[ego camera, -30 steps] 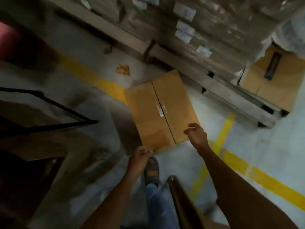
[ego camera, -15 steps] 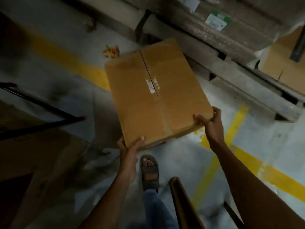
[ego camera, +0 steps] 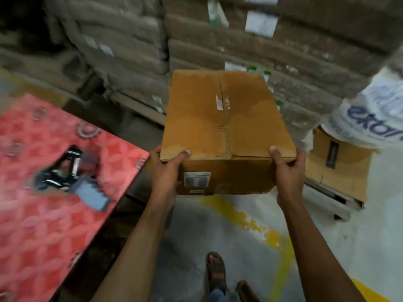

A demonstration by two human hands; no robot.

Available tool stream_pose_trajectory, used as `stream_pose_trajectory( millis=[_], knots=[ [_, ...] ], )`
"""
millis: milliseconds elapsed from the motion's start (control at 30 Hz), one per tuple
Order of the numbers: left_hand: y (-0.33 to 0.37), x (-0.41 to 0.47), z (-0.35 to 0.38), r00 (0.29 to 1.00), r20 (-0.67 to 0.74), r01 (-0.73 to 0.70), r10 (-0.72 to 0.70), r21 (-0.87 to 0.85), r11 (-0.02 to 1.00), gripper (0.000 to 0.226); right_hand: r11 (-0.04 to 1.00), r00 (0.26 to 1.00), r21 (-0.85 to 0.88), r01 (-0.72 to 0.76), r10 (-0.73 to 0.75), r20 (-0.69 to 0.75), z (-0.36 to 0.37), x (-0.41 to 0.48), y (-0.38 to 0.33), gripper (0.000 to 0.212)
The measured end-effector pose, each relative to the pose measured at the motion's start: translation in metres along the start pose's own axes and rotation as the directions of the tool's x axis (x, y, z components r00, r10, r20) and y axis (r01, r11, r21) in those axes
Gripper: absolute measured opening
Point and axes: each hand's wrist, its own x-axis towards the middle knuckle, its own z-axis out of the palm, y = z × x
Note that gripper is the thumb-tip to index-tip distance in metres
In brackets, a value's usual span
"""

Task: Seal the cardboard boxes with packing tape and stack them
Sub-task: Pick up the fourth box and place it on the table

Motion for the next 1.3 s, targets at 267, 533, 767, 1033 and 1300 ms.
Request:
stream_pose_trajectory(
  millis=[267, 533, 767, 1033, 1300],
  knots=[
    [0.122, -0.14, -0.12, 0.961, -0.047, -0.277, 0.273, -0.149, 0.949, 0.058, 0.949, 0.965, 0.228, 0.216, -0.244, 0.101, -0.027, -0.159, -0.136, 0.073],
    [0.144, -0.244, -0.33, 0.847, -0.373, -0.461, 0.379, -0.162, 0.872, 0.059, 0.896, 0.811, 0.345, 0.278, -0.412, 0.415, 0.056, -0.342, -0.17, 0.059],
    [0.099, -0.304, -0.472, 0.707, -0.658, -0.493, 0.261, -0.194, 0.848, 0.066, 0.891, 0.637, 0.341, 0.299, -0.452, 0.624, 0.143, -0.47, -0.143, 0.055],
    [0.03, -0.289, -0.523, 0.675, -0.734, -0.408, 0.079, -0.281, 0.869, 0.062, 0.921, 0.519, 0.188, 0.341, -0.351, 0.78, 0.209, -0.499, -0.082, 0.063],
    [-0.027, -0.247, -0.519, 0.669, -0.744, -0.183, -0.011, -0.179, 0.967, 0.074, 0.893, 0.516, 0.002, 0.451, -0.262, 0.816, 0.244, -0.447, -0.04, 0.055]
  ],
)
